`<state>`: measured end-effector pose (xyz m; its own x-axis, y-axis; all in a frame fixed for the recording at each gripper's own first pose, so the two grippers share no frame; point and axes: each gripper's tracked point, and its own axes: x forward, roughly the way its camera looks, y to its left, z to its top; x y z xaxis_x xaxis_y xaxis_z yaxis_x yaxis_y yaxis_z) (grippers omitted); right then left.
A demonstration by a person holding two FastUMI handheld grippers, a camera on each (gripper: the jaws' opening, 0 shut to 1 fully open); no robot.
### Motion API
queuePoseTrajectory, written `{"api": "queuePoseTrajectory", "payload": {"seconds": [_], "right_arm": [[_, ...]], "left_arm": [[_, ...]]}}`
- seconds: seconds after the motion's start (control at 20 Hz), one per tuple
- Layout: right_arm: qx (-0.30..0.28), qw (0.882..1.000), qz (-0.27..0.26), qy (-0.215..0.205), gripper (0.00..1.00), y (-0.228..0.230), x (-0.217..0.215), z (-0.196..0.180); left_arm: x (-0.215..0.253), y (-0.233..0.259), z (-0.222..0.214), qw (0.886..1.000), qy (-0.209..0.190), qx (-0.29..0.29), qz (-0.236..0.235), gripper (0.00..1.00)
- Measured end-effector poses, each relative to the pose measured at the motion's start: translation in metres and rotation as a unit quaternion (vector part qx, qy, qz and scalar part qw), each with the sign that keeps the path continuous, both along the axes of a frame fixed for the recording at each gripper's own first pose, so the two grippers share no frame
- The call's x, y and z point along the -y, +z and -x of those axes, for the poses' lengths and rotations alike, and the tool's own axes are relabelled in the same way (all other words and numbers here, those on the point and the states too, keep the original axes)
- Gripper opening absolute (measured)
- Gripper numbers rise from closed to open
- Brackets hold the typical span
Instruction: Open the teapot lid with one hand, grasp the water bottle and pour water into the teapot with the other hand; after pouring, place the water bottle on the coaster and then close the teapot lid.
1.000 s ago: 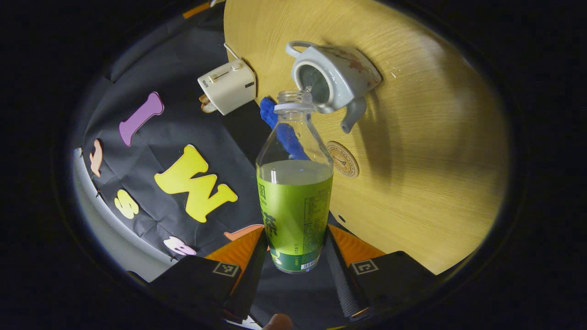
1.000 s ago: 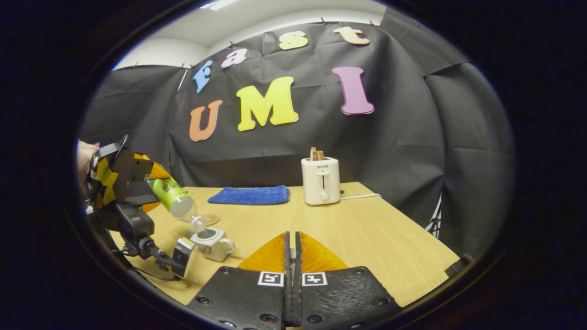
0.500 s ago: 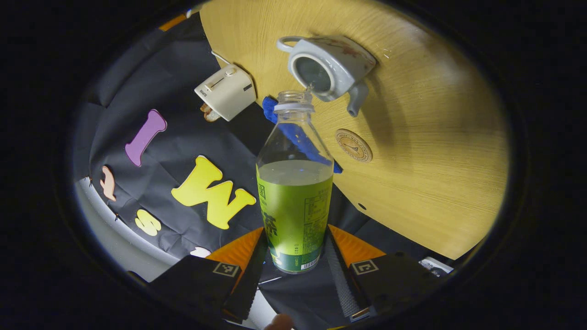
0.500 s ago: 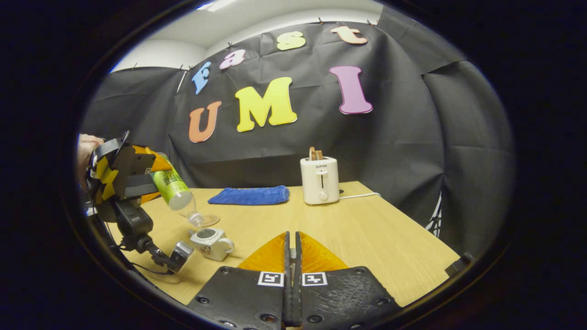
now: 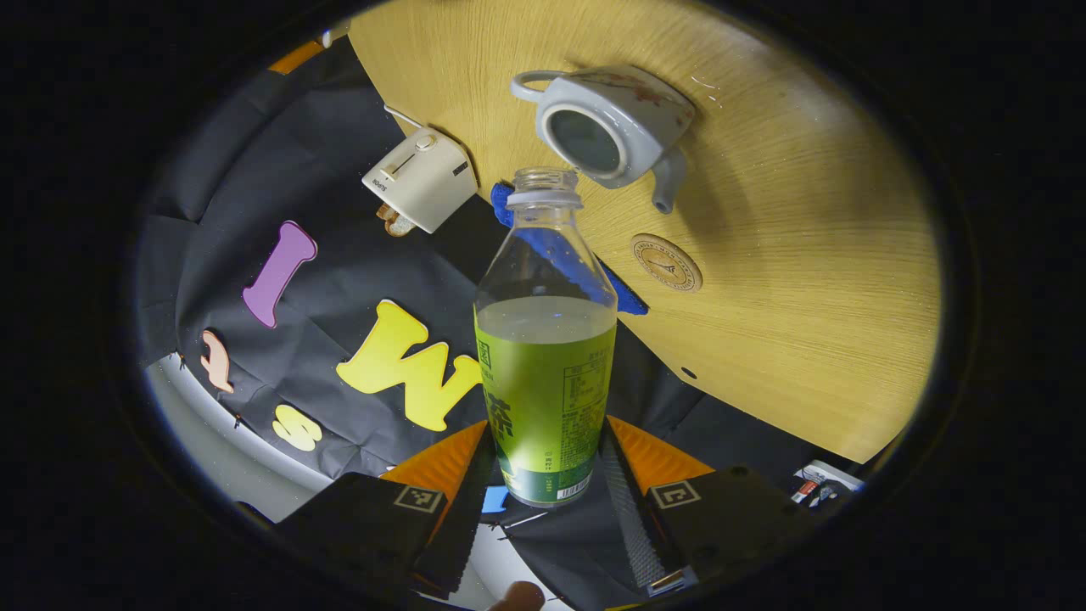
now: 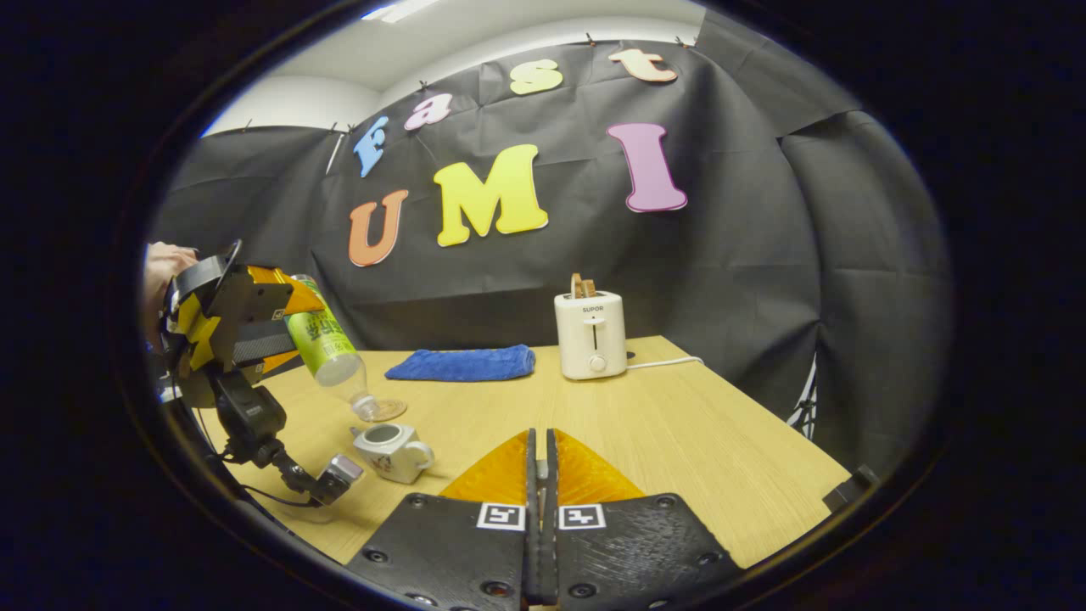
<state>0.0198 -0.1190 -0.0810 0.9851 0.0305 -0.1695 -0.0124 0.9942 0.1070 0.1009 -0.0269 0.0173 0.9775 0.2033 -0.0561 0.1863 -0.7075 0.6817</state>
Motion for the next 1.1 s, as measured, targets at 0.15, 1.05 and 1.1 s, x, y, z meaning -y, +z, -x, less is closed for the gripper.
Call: {"api": "queuePoseTrajectory", "payload": {"seconds": [0.15, 1.05, 1.1], "right_arm": [[0.0, 1.0, -0.001, -0.002, 0.0, 0.002, 0.001, 0.0], [0.01, 1.0, -0.002, -0.011, 0.0, 0.027, -0.012, 0.009], [0.011, 1.0, -0.003, -0.011, 0.0, 0.028, -0.015, 0.009]], "left_arm": [[-0.006, -0.001, -0.001, 1.0, 0.01, 0.002, 0.029, 0.73], [-0.044, -0.089, 0.052, 0.778, 0.119, -0.058, 0.614, 0.74], [-0.045, -0.091, 0.056, 0.754, 0.124, -0.057, 0.642, 0.74]]}}
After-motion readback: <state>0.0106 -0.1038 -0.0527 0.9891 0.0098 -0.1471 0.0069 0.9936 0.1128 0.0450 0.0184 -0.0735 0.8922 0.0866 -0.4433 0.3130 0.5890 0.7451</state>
